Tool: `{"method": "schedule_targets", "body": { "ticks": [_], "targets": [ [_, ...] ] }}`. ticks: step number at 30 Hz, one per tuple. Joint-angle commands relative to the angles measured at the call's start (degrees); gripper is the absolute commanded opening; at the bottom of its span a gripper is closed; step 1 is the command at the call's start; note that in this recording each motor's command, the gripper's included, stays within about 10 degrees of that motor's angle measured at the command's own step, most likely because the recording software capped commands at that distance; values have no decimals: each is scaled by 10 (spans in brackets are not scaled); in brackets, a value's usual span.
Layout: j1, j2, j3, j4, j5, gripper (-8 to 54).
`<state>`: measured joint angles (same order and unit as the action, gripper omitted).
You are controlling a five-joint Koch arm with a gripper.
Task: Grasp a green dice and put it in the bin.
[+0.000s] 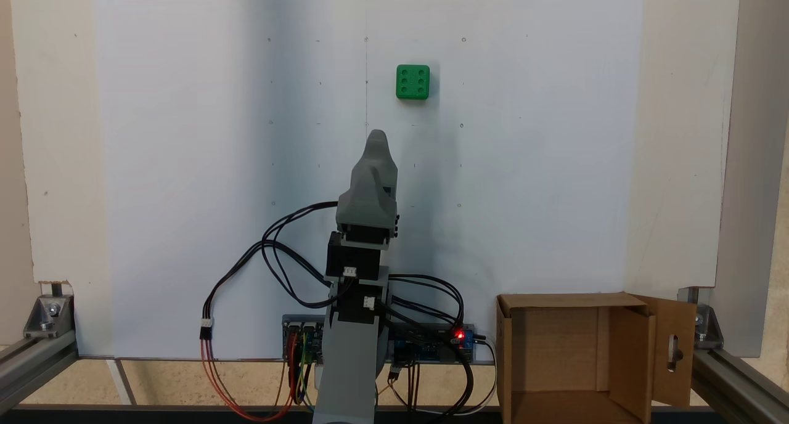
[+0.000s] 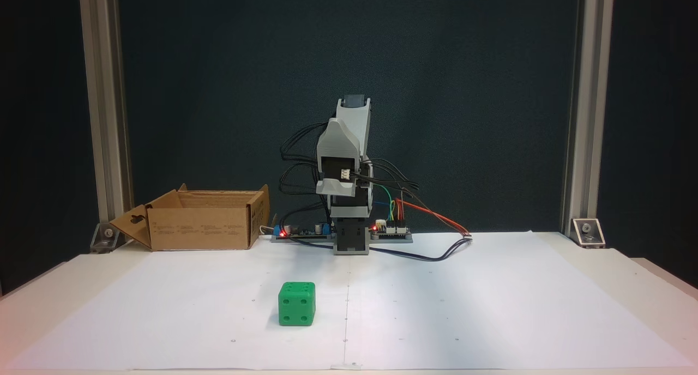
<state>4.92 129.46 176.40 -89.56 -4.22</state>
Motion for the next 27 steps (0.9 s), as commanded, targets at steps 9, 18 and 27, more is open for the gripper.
{"method": "schedule_targets", "body": {
  "ticks": [9,18,27],
  "targets": [
    [4,62,29,-2,10,452],
    [6,62,29,4,9,448],
    [5,62,29,16,9,447]
  ]
}}
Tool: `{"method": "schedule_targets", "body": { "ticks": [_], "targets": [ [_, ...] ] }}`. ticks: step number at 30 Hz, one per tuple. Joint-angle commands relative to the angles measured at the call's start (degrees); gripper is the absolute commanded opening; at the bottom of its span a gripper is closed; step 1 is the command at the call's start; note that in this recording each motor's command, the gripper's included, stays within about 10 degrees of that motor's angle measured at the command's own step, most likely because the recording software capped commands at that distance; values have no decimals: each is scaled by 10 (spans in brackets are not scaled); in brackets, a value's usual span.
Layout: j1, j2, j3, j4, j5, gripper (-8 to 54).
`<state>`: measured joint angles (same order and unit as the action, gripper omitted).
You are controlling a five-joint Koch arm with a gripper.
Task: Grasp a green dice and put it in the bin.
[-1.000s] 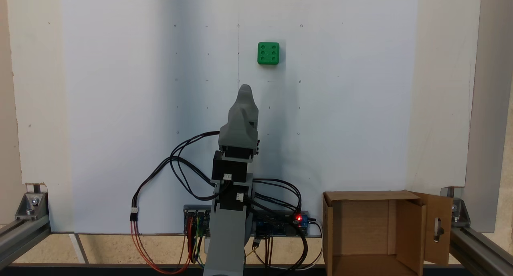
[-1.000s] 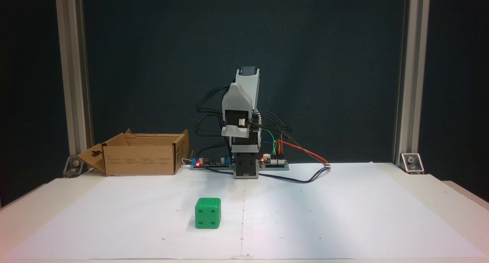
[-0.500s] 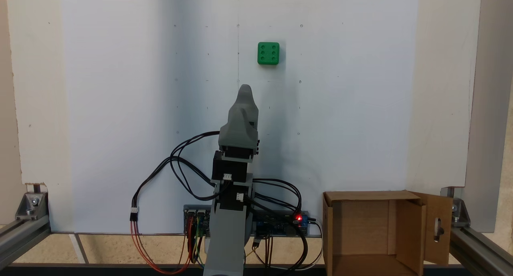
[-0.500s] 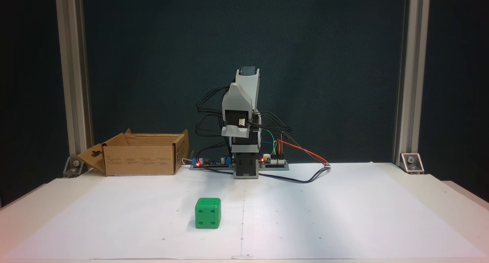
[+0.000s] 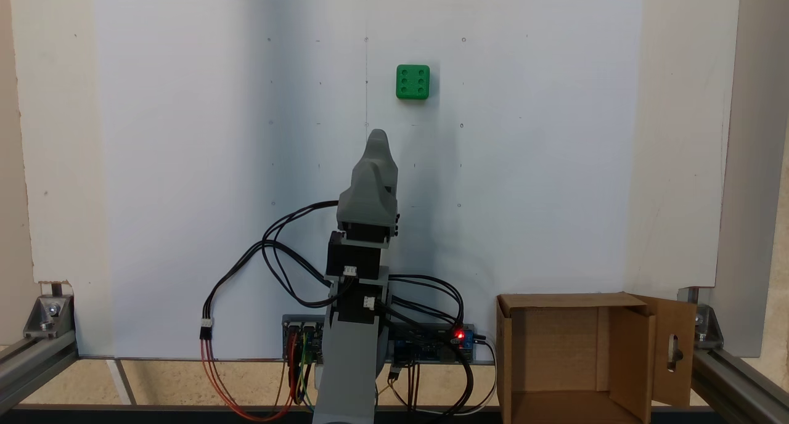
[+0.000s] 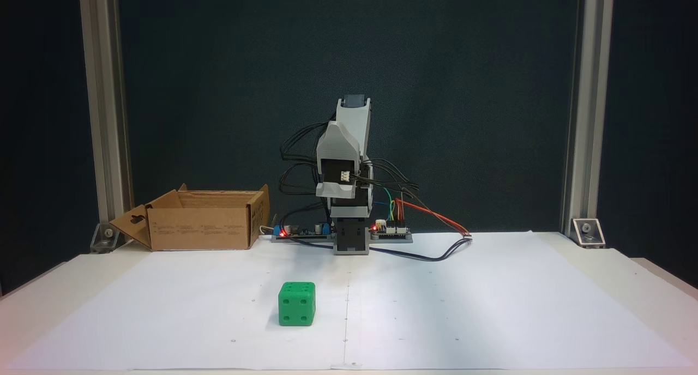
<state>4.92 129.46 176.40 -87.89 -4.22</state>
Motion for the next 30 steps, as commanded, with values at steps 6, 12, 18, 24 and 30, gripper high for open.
{"method": "schedule_targets", "body": {
  "ticks": [6,12,18,24,30],
  "targets": [
    [4,62,29,5,11,445],
    [-2,62,29,9,11,439],
    [1,61,29,22,10,439],
    [8,62,20,40,3,439],
    [14,62,0,152,-11,439]
  ]
}}
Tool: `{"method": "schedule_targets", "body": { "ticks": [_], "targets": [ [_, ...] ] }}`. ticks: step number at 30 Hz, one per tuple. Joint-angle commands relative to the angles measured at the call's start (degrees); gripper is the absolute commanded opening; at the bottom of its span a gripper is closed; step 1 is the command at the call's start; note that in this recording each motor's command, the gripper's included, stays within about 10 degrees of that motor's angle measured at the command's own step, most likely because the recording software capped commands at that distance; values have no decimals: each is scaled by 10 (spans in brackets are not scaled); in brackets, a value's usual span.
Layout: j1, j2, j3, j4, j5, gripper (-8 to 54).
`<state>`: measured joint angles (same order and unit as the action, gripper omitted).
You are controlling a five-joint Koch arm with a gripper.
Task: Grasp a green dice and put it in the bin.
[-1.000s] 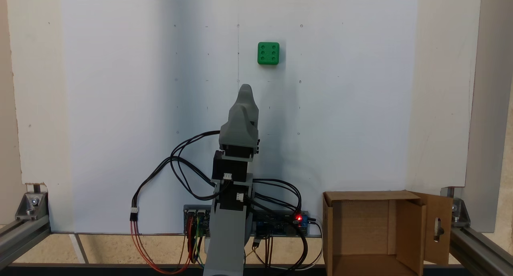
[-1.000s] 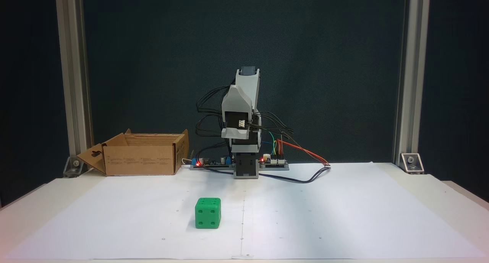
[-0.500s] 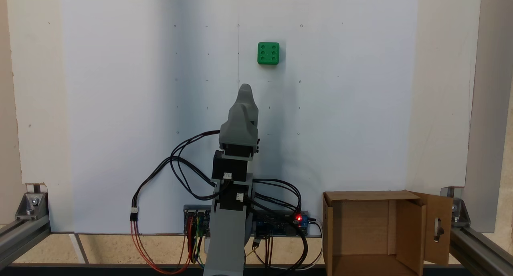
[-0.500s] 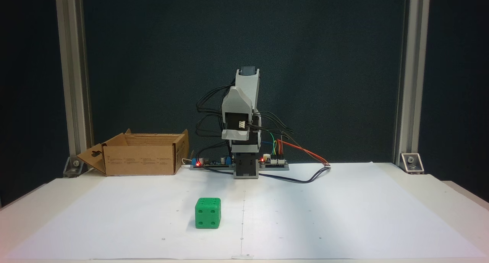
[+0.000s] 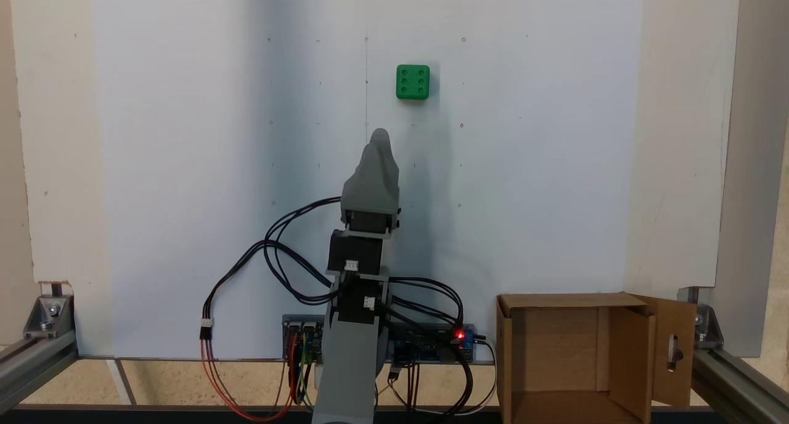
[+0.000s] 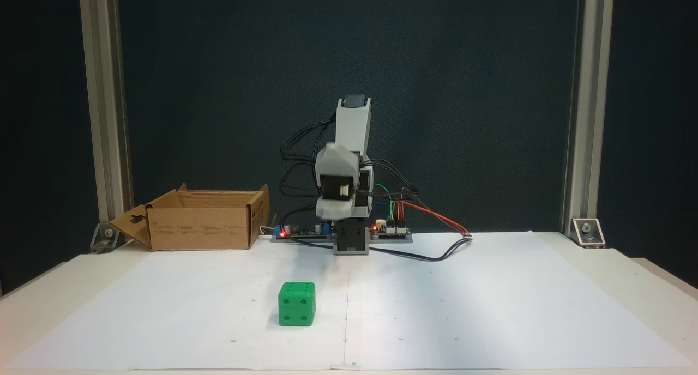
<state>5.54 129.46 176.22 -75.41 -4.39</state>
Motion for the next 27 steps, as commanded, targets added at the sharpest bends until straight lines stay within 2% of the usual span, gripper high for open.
{"method": "schedule_targets", "body": {
  "ticks": [1,11,21,27],
  "targets": [
    [13,62,-7,56,-9,439],
    [34,63,-135,347,-9,438],
    [58,63,-325,721,-8,437],
    [59,51,-495,945,-7,439]
  ]
}}
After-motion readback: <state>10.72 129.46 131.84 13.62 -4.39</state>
